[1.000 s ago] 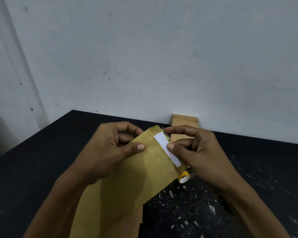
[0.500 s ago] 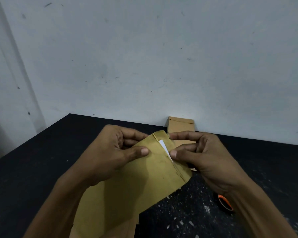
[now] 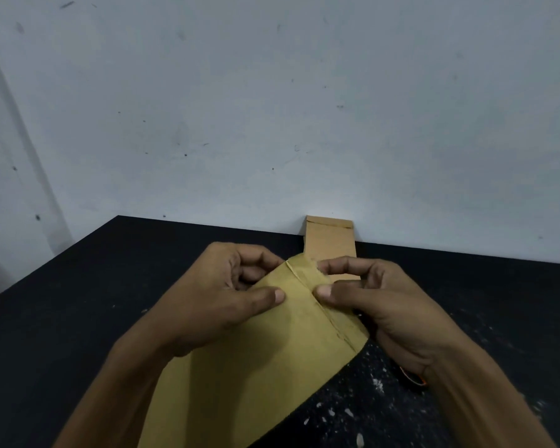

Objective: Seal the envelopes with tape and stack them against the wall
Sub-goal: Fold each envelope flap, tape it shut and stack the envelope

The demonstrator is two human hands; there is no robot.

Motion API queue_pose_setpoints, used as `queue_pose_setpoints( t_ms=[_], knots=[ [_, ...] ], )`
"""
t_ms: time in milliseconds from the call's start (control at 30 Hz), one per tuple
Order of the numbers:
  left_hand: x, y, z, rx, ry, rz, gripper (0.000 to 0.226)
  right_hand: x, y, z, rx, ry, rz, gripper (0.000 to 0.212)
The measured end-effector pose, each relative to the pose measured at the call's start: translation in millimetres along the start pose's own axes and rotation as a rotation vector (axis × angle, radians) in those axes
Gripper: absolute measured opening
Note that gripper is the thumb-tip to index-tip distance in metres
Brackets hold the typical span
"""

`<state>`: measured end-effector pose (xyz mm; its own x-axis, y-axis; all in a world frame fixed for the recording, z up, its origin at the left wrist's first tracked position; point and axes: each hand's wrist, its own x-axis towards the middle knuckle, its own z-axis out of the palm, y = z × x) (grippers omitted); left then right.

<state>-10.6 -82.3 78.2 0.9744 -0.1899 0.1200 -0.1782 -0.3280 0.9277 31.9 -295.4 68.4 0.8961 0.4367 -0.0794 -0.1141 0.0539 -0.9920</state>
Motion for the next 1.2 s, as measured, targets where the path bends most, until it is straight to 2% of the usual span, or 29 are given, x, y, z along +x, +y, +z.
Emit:
queue_pose_setpoints(
  t_ms=[133,367,567,667,800,900,1000,1067,1200],
  knots=[
    [5.1,-3.5,8.7,-0.152,0.064,-0.028,0.016,-15.2,11.4,-7.9,0.154,0.011,-0.031,0.041],
    [12.4,-16.0,36.2,-0.355,-0.001,-0.130,0.032,-29.8,30.9,-21.1,0.085,0.091,-0.076,0.029],
    [14.3,-41.1,61.4,-0.445,0.044,-0.183,0.016,-34.1,45.3,-33.8,0.081,0.194,-0.039,0.026],
    [14.8,-58.8,70.2,-0.434,0.063,-0.243,0.023,-35.9,58.2,-38.5,0.050,0.230,-0.014,0.022],
    [14.8,-67.7,79.6,-0.412,0.045,-0.321,0.039,-39.0,70.3,-45.0,-0.008,0.209,0.058,0.032],
    [15.2,-71.9,81.0,-0.433,0.033,-0.340,0.044,-39.6,74.6,-48.1,0.003,0.198,0.028,0.018],
    [14.5,-72.6,85.1,-0.505,0.055,-0.330,0.026,-39.4,79.0,-45.7,-0.016,0.239,-0.044,0.011],
    [13.5,-76.3,91.8,-0.496,0.122,-0.306,0.009,-37.6,84.5,-41.1,-0.096,0.312,-0.081,0.019],
    [11.0,-86.4,106.0,-0.365,0.260,-0.218,0.021,-33.8,96.6,-31.8,-0.190,0.446,-0.133,0.027]
  ],
)
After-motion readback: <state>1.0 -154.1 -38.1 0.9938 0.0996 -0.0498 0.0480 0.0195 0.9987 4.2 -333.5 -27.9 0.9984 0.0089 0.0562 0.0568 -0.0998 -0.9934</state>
